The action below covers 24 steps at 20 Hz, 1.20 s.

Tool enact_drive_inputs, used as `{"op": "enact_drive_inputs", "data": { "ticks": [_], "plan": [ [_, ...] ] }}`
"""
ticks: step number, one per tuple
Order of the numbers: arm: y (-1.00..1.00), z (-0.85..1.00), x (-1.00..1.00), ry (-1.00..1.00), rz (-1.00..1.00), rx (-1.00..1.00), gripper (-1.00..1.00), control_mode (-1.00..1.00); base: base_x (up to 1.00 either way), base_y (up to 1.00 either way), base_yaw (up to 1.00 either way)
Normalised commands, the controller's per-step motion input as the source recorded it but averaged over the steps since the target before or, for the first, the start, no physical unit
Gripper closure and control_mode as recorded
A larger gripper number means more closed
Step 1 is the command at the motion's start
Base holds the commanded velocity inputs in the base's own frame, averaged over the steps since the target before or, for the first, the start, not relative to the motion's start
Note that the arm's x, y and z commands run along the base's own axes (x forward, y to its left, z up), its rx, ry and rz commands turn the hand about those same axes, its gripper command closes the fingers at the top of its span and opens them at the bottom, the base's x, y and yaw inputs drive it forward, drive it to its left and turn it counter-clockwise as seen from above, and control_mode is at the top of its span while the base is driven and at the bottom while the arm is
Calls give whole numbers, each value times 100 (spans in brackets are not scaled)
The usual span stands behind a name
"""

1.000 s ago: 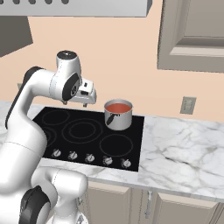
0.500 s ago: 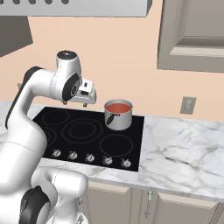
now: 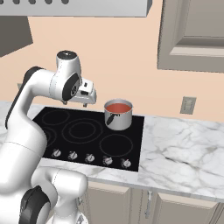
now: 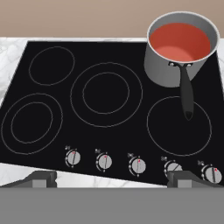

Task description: Wait until the marinara sauce is simmered to a deep red color and then turn off the stove.

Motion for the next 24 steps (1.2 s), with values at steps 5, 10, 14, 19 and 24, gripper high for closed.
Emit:
{"op": "enact_drive_inputs", "data": {
  "ticks": [5, 10, 14, 19, 24],
  "plan": [
    [0, 0, 0, 0, 0, 0, -100, -100, 0, 0, 0],
    [-2, 0, 0, 0, 0, 0, -100, -100, 0, 0, 0],
    [-36, -7, 0, 0, -1, 0, -100, -100, 0, 0, 0],
    [-47, -17, 0, 2, -7, 0, -100, -100, 0, 0, 0],
    [-34, -38, -10, 9, -7, 0, -100, -100, 0, 0, 0]
  ]
}}
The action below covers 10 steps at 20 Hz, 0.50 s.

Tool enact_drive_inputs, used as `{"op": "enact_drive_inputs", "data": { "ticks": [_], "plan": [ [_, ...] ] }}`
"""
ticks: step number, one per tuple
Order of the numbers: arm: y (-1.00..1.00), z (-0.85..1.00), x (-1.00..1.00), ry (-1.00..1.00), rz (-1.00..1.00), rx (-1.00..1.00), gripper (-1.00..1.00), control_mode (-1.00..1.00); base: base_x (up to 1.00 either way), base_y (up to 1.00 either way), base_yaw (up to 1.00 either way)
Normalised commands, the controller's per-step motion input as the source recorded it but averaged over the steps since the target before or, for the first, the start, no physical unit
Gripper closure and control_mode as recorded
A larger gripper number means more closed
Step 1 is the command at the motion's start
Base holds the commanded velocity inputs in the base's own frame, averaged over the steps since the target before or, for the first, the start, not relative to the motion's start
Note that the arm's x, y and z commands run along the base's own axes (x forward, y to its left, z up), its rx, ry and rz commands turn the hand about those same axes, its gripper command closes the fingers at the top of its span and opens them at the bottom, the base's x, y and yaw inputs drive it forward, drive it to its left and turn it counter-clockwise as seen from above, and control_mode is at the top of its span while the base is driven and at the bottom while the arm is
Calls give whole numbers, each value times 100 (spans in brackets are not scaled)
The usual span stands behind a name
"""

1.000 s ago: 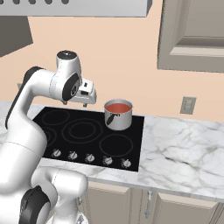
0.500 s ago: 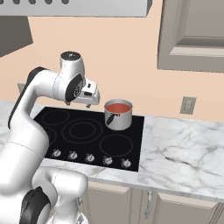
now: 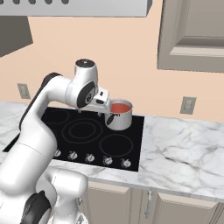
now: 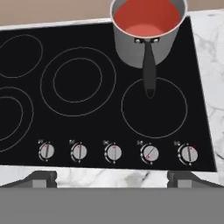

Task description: Wait until the marinara sauce is simmered to a deep red color and then turn off the stove.

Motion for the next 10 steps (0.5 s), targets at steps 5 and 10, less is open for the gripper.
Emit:
{"op": "enact_drive_inputs", "data": {
  "ticks": [5, 10],
  "plan": [
    [-40, -54, -25, 17, -12, 0, -100, -100, 0, 0, 0],
    [-40, -49, -26, 19, -15, 0, -100, -100, 0, 0, 0]
  ]
}}
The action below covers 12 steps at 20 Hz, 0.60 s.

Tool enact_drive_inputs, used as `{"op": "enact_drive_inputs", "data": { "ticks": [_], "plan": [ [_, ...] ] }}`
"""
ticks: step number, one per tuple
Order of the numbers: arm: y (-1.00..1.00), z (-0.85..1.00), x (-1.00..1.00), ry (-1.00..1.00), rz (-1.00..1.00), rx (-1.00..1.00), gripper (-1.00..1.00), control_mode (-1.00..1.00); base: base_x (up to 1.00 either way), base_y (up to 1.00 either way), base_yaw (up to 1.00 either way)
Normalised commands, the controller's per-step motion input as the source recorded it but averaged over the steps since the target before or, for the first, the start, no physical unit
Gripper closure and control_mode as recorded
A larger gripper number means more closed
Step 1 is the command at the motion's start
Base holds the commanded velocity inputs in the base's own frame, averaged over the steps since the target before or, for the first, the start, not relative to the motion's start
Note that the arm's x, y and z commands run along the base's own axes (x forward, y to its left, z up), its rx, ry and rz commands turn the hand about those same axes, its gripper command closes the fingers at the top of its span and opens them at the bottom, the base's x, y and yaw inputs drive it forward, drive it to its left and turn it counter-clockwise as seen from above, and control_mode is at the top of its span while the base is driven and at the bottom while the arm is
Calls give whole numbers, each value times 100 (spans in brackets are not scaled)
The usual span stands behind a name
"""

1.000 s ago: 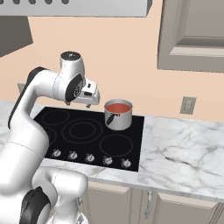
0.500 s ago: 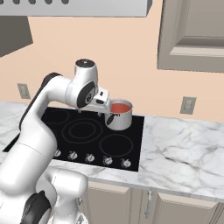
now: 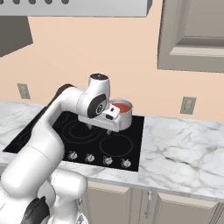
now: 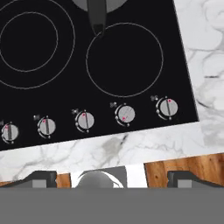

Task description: Wait until the marinara sauce is simmered to a deep red color and then turn off the stove.

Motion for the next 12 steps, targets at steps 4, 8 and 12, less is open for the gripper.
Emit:
{"op": "enact_drive_inputs", "data": {
  "ticks": [4, 8, 12],
  "plan": [
    [-16, -48, -11, 24, -10, 0, -100, -100, 0, 0, 0],
    [-6, -47, -11, 21, -6, 0, -100, -100, 0, 0, 0],
    [-4, -48, -6, 18, -6, 0, -100, -100, 0, 0, 0]
  ]
}}
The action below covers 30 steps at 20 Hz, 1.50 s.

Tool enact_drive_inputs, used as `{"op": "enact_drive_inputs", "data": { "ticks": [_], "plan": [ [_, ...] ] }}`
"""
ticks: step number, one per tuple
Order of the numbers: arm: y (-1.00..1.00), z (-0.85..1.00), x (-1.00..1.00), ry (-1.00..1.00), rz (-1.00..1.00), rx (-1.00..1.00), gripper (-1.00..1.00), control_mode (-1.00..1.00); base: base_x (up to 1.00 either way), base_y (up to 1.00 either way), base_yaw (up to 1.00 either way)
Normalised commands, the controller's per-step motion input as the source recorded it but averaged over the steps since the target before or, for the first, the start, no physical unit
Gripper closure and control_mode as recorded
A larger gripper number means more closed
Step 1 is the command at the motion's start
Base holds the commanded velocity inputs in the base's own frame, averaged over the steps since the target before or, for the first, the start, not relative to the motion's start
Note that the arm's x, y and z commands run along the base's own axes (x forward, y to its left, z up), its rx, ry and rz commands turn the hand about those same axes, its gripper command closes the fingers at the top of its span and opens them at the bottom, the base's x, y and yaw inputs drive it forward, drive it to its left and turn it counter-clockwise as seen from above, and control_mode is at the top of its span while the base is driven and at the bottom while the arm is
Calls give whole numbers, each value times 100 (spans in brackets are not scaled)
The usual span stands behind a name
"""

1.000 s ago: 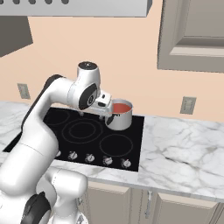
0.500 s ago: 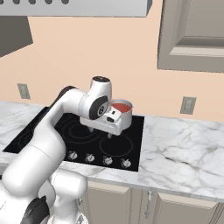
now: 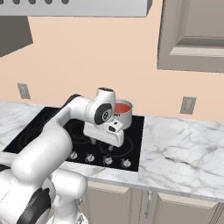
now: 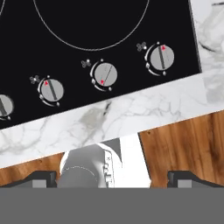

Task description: Wait until the marinara sauce is simmered to a deep red color and then turn off the stove.

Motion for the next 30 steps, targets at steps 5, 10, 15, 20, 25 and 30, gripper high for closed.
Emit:
{"op": "enact_drive_inputs", "data": {
  "ticks": [5, 10, 15, 20, 25, 30],
  "plan": [
    [0, -49, -2, 16, -5, 0, -100, -100, 0, 0, 0],
    [0, -47, 0, 5, -4, 0, -100, -100, 0, 0, 0],
    [0, -38, 0, 0, -4, 0, -100, -100, 0, 0, 0],
    [0, -11, 7, -10, -3, 0, -100, -100, 0, 0, 0],
    [0, -6, 26, -8, -3, 0, -100, -100, 0, 0, 0],
    [0, -10, 28, -8, 0, 0, -100, -100, 0, 0, 0]
  ]
}}
